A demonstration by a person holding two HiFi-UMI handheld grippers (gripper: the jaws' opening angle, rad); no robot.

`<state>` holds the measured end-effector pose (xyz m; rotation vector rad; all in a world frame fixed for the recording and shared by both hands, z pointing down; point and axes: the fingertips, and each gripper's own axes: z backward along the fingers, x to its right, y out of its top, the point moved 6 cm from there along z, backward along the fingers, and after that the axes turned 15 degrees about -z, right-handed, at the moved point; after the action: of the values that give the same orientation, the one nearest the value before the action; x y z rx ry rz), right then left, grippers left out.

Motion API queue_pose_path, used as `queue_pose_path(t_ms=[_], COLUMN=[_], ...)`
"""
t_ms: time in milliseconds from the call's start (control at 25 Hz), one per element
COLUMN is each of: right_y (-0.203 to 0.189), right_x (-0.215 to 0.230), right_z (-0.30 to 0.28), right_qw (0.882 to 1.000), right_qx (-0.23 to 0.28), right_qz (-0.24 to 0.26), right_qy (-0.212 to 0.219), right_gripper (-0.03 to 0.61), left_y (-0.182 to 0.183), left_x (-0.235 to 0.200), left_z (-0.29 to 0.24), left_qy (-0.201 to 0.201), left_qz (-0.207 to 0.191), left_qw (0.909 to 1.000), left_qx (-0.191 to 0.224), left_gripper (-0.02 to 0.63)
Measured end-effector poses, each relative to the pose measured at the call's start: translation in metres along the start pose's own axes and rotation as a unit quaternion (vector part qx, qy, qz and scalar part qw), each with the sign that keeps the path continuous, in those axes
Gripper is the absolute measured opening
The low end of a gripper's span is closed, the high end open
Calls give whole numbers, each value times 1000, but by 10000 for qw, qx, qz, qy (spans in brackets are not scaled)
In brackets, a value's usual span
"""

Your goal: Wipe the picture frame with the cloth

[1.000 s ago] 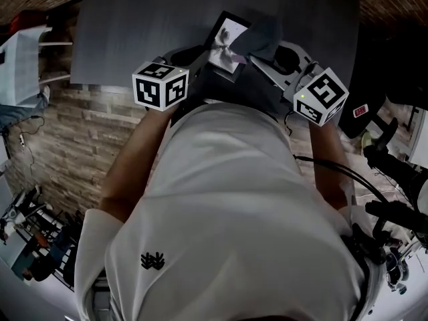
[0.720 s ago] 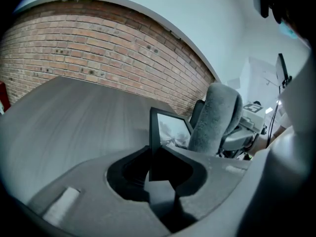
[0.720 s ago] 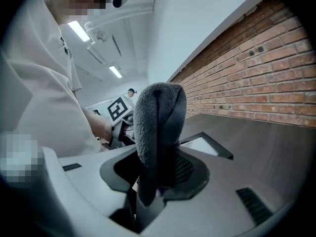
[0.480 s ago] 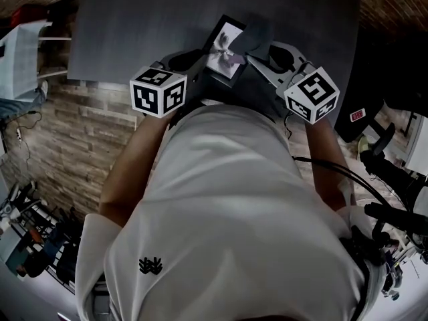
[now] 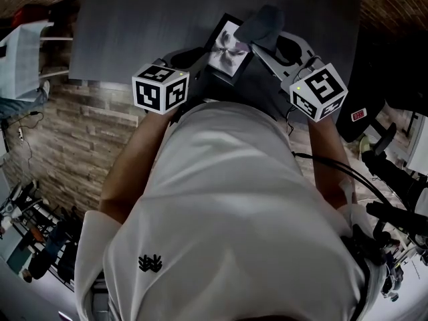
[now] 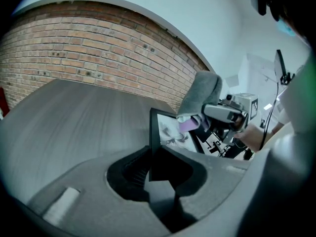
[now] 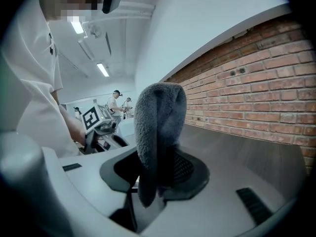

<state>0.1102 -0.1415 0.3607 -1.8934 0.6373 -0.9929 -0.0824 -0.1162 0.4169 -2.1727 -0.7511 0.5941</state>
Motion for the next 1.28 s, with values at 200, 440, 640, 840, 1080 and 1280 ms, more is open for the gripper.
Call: queue_pose_path(t_ms=[200,440,640,840,1080,1280], right_y=[-20,-23,-13,4,1,-11], right_x=[-46,-33,1,18,-17,-24], right_z=[-18,-26,-19,-13,-22,-36], right_qw=[9948,9969,9984,9984,9982,9944], right_qx=[-423,-561,-430,-176,-346,-688], right_qz=[108,229,300,255,417,751], right_qy=[916,497,-193,-478,267,265], right_gripper=[138,138,138,138,138,138], left_y=[3,7,5,7,12,14], left_x=[0,3,7,5,7,13], left_z=[-4,-6,-9,-13,-21,-22], left_qy=[27,-56,-118,-149,-186,-272], left_qz=[-21,-111,-160,-202,-255,-392], left_qw=[10000,9999,9998,9996,9993,9986], left_qx=[-15,-57,-91,-114,-180,-236], left_gripper=[77,77,75,77,75,77])
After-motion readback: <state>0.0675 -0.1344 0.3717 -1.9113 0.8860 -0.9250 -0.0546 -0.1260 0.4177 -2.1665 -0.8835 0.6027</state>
